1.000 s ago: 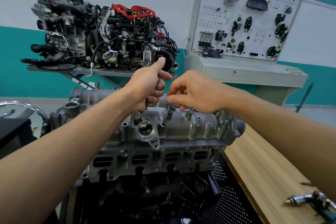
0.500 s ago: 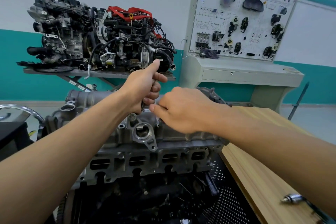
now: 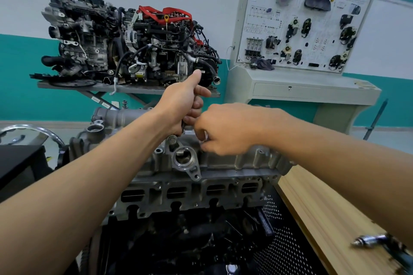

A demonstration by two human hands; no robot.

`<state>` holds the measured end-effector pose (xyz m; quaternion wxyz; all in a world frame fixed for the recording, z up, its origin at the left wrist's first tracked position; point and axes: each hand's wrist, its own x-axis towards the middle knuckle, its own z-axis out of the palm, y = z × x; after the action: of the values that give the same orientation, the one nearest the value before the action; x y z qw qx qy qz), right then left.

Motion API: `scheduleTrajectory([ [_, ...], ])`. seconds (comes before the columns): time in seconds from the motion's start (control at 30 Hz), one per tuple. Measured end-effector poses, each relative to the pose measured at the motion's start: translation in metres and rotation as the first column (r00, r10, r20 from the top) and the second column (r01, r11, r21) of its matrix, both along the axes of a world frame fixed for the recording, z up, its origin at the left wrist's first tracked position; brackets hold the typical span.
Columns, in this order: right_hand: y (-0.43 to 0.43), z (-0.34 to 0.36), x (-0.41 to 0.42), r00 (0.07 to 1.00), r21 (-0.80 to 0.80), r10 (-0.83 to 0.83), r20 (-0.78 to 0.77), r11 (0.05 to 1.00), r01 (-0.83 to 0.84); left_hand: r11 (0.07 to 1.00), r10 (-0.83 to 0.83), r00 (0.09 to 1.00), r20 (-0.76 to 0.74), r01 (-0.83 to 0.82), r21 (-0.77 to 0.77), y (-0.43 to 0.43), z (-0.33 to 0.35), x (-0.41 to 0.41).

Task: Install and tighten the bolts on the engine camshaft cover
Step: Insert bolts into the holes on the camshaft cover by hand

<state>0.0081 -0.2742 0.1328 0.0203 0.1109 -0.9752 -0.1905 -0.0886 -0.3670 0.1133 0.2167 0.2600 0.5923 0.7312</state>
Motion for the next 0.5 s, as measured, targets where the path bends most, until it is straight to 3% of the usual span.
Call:
scheduleTrajectory([
  [0.07, 0.0, -0.002, 0.001, 0.999, -0.007, -0.03, 0.01, 1.0, 0.03, 1.0, -0.014, 1.0, 0.009, 0.014, 0.0, 0.0, 0.0, 0.001],
  [0.2, -0.003, -0.01, -0.006, 0.987, 0.06, -0.047, -0.155, 0.997, 0.057, 1.0, -0.001, 1.0, -0.008, 0.001, 0.028, -0.009, 0.003, -0.001],
  [0.3, 0.001, 0.011, -0.015, 0.972, -0.349, -0.097, -0.213, 0.937, 0.017, 0.997, -0.01, 0.999, -0.038, 0.013, 0.074, -0.033, 0.005, -0.009],
  [0.4, -0.011, 0.026, -0.026, 0.961, -0.696, -0.072, -0.268, 0.703, -0.142, 0.997, -0.057, 0.993, -0.103, 0.062, 0.043, -0.055, 0.007, -0.014],
  [0.43, -0.019, 0.027, -0.031, 0.969, -0.749, -0.048, -0.244, 0.643, -0.157, 0.996, -0.083, 0.989, -0.125, 0.087, 0.032, -0.061, 0.007, -0.015],
  [0.5, -0.036, 0.025, -0.04, 0.976, -0.748, -0.016, -0.218, 0.645, -0.156, 0.992, -0.116, 0.983, -0.141, 0.121, 0.028, -0.072, 0.006, -0.016],
])
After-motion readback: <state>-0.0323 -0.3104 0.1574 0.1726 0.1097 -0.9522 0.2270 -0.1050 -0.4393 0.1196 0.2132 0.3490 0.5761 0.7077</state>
